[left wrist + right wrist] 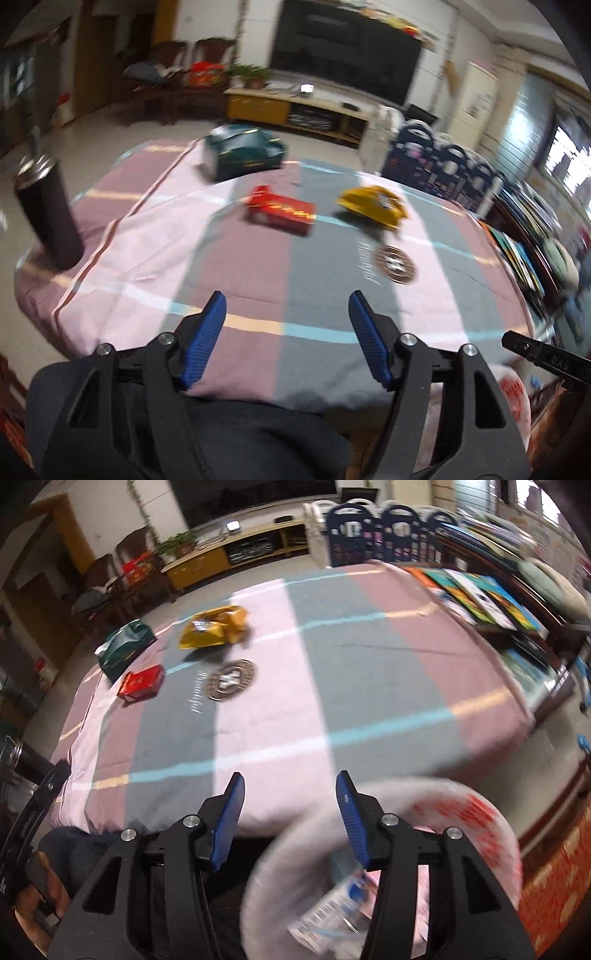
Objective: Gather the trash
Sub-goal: 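Move both open grippers back over the remaining trash on the table, then grasp the yellow chip bag with the right gripper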
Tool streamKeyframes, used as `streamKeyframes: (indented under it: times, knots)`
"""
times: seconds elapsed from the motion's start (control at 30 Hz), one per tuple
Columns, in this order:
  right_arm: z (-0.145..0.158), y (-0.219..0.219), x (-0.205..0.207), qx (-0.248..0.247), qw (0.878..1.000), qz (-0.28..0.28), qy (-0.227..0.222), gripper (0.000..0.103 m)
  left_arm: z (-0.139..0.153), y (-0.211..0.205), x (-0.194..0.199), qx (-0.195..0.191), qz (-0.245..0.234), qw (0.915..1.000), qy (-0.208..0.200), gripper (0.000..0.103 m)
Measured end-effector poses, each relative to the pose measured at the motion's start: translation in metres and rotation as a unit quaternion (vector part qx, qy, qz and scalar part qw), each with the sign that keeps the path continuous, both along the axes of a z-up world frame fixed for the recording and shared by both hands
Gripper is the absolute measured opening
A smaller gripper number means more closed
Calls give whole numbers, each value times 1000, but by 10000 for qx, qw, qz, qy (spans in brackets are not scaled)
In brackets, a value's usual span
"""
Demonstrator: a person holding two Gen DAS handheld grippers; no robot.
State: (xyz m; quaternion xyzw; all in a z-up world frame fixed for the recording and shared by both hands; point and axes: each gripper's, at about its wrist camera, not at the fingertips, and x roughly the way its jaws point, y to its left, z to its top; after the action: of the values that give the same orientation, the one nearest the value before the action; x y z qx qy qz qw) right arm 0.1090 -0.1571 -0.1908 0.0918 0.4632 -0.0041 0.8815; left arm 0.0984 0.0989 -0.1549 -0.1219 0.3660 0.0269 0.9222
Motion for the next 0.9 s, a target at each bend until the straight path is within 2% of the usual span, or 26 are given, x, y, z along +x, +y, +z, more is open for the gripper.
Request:
streamKeyframes:
  times: [0.13, 0.23, 0.3, 0.5, 0.6, 0.7, 0.8, 0.9]
  knots:
    - [-5, 54, 64, 58, 9993, 358, -119, 51, -21, 55, 14, -426, 570, 9967, 383, 74]
    - [-10, 101, 105, 106, 9966, 804, -144, 54, -32, 74, 17, -700, 828, 9927, 537, 75]
    - [-14, 136, 132, -145, 9940, 1070, -174, 62, -36, 75, 18, -743, 811, 9922, 587, 77]
    - [-38, 209, 211, -1039, 9837, 1463, 104, 70, -42, 74, 23, -798, 686, 9924, 644, 79]
    - [-47, 226, 236, -1427, 9785, 1483, 148, 73, -47, 77, 26, -894, 705, 9906, 762, 79]
    - [-52, 232, 254, -1491, 9775, 1489, 59, 77, -49, 75, 29, -881, 695, 9899, 862, 79]
    - [-62, 234, 271, -1388, 9782, 1535, 204, 80, -49, 74, 30, -832, 670, 9906, 856, 79]
    - [-77, 230, 284, -888, 9791, 1677, 727, 80, -50, 74, 30, -834, 669, 9904, 879, 79]
